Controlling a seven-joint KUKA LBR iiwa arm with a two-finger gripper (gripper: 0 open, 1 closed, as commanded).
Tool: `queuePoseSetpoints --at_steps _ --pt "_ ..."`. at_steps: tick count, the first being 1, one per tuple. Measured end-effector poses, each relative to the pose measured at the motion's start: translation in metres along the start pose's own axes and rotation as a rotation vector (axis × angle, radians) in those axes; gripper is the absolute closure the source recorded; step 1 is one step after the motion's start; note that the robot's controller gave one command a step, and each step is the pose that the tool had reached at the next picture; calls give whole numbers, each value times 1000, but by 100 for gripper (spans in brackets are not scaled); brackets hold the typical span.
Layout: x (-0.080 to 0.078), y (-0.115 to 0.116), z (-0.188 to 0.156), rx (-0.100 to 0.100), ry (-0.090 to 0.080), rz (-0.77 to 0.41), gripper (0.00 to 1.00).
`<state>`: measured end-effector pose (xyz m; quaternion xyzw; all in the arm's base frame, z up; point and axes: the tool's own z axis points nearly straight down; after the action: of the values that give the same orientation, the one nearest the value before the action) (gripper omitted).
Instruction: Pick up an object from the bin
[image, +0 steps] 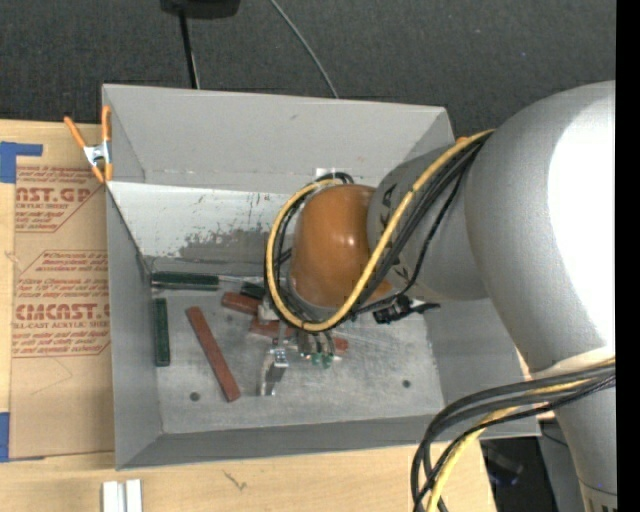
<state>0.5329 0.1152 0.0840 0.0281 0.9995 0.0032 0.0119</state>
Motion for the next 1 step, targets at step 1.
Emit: queuePoseSetpoints --at_steps 1 --pt "-20 -21 0 -5 2 -38 0"
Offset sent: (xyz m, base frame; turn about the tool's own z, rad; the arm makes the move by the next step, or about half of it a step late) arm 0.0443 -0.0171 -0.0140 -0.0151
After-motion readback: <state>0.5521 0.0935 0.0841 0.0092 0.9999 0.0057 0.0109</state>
